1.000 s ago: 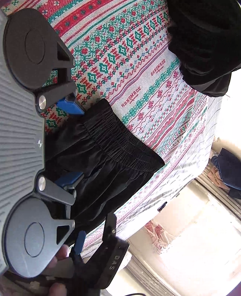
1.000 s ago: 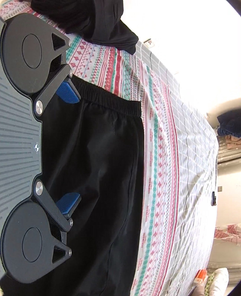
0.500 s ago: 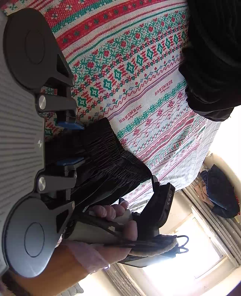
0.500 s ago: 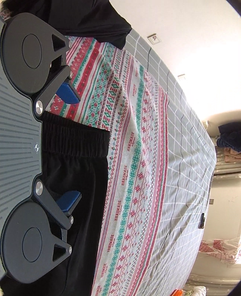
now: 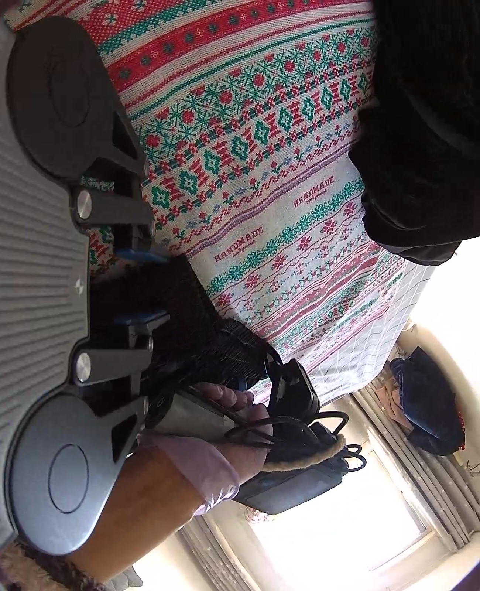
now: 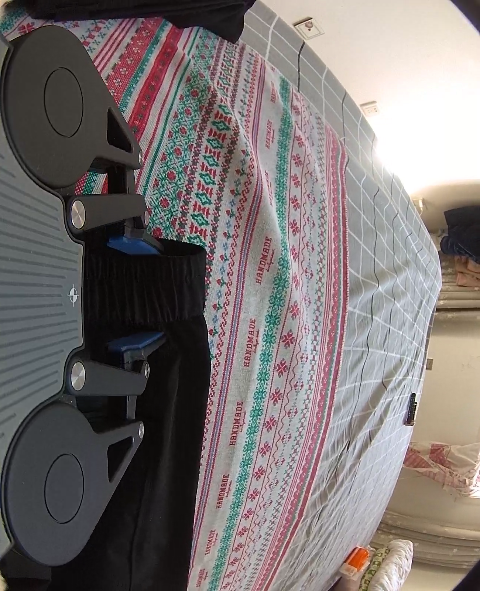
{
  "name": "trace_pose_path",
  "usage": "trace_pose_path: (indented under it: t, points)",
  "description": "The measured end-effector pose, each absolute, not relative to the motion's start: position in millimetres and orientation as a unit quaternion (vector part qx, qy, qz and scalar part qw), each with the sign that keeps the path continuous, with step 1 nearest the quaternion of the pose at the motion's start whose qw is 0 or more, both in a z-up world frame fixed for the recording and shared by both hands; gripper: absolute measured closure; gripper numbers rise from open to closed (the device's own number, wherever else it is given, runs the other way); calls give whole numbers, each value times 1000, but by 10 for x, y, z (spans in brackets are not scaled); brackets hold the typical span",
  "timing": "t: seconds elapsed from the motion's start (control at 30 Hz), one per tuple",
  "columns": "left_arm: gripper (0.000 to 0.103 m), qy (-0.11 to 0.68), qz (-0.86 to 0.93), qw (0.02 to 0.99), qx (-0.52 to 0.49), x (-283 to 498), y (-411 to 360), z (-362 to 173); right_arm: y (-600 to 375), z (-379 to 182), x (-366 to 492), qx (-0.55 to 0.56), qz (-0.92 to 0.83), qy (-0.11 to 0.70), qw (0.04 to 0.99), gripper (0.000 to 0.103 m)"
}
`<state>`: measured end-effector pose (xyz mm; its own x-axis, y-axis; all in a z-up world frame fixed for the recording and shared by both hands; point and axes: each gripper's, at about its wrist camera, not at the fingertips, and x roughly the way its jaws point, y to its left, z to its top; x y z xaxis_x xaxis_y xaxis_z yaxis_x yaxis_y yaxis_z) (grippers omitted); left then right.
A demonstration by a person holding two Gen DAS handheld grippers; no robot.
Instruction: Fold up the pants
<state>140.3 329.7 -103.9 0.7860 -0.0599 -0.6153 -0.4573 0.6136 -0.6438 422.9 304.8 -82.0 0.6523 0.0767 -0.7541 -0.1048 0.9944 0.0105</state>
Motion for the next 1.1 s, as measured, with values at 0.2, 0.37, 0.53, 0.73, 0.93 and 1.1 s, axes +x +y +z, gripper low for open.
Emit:
trace_pose_path:
  t: [0.2,0.37,0.53,0.73,0.93,1.1]
  points:
    - [69,274,154,874,-371,1233,3224,-778,3143,-743,4154,-33,57,403,913,66]
    - [69,243,216,886,-332,1074,3239,-609,3317,-669,4069,-9,93,406,909,67]
    - [69,233,273,873,-330,954,3445,-579,3664,-595,3957,2,142,405,903,67]
    - [66,252,288,861,-334,942,3613,-602,3888,-644,3894,-8,154,412,898,63]
    - [34,267,291,872,-289,1000,3528,-501,3710,-523,3829,-18,169,414,894,35]
    - [12,275,287,879,-263,1024,3416,-432,3299,-251,3684,0,170,418,893,27]
